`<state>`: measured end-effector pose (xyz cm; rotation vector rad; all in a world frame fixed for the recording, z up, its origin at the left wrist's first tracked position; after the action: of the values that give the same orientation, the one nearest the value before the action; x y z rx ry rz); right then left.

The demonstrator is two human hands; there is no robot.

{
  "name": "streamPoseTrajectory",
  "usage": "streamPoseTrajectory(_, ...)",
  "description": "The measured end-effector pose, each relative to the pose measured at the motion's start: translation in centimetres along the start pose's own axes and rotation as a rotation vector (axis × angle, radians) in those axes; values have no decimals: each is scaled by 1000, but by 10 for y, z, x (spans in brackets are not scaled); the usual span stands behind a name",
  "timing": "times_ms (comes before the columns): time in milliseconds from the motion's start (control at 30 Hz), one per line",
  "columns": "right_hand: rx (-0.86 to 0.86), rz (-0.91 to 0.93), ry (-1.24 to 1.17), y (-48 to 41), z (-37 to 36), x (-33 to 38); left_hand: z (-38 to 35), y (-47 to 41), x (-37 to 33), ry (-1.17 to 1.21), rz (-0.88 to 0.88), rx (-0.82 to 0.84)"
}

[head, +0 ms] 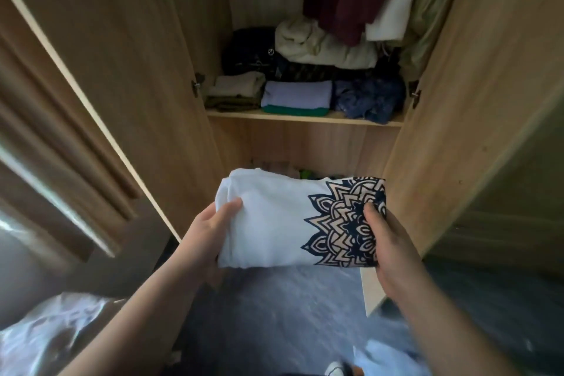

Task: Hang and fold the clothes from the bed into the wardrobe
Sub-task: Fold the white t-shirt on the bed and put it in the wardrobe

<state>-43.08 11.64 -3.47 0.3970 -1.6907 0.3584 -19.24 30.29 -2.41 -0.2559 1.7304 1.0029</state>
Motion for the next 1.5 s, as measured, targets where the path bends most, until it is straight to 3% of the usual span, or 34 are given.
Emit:
streamPoseTrajectory(200, 40, 111, 193, -121, 7, 18, -46, -75, -62, 43, -50, -78)
streamPoseTrajectory(467, -27, 104, 282, -244, -20, -4, -51, -188, -120, -8, -42, -242)
streamPoseTrajectory(767, -99, 172, 482, -409, -96, 2, -37, -365, -224, -387, -181, -287)
streamPoseTrajectory(1000, -206, 261, 634, -524, -132, 19, -52, -482, -314, -482, -272, -221)
streamPoseTrajectory(1133, -235, 264, 766, -570, -134, 19, -72, -532, -332, -519, -276, -192)
streamPoseTrajectory(1267, -243, 199, 1144, -594, -125, -16, -82, -579, -309, -614, -245, -187)
streamPoseTrajectory(1333, -271, 178, 1197, -597, -118, -31, -82, -589, -300, -667, -241, -230)
streamPoseTrajectory(1433, -270, 179, 1120, -603, -118, -35, -82, -576, -317, -729, -388, -341)
streamPoseTrajectory(1500, -306, 288, 1084, -600, -122, -17, -89, -554, -336, -817, -586, -404)
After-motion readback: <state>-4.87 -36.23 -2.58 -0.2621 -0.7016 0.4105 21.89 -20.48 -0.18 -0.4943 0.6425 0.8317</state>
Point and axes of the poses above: each hand's wrist, its own y-axis away from the middle knuckle, its own z-axis out of the back of the hand, x = y × z, the point moved 10 cm from there along -y, towards the middle knuckle, and after that the axes turned 13 degrees about z, right-handed, at the moved point
